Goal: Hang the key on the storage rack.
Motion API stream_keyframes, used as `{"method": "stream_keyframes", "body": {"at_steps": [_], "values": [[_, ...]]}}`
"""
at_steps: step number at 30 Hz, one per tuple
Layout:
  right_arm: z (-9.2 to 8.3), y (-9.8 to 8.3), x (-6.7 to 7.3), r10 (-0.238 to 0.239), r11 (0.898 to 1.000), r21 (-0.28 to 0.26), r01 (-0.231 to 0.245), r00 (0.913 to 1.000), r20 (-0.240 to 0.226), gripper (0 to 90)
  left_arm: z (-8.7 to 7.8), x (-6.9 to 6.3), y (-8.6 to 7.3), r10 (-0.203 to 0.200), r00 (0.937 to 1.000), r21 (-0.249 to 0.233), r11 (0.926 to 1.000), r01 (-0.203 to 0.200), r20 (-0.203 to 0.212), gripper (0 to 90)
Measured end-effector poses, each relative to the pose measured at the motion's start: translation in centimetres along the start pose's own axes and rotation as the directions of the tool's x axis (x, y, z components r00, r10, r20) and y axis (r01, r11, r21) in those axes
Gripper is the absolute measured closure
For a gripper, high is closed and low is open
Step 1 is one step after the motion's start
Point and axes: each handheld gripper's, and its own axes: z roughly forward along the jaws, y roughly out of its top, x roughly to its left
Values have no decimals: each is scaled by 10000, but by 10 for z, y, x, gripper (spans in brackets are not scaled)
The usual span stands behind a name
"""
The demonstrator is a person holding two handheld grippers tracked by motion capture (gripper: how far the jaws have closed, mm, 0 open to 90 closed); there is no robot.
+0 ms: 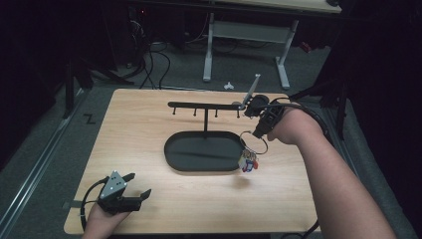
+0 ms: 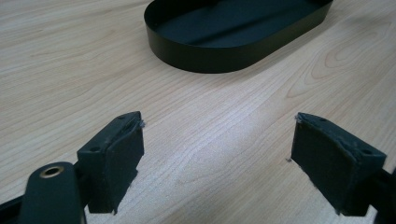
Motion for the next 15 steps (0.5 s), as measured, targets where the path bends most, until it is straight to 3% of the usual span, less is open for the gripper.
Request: {"method": "stream_keyframes", "body": {"at_steps": [15], "values": [[12, 31, -15, -88, 9999, -131, 87, 9999, -129, 874, 0, 1, -1, -34, 10000, 46, 10000, 34, 30, 177]]}}
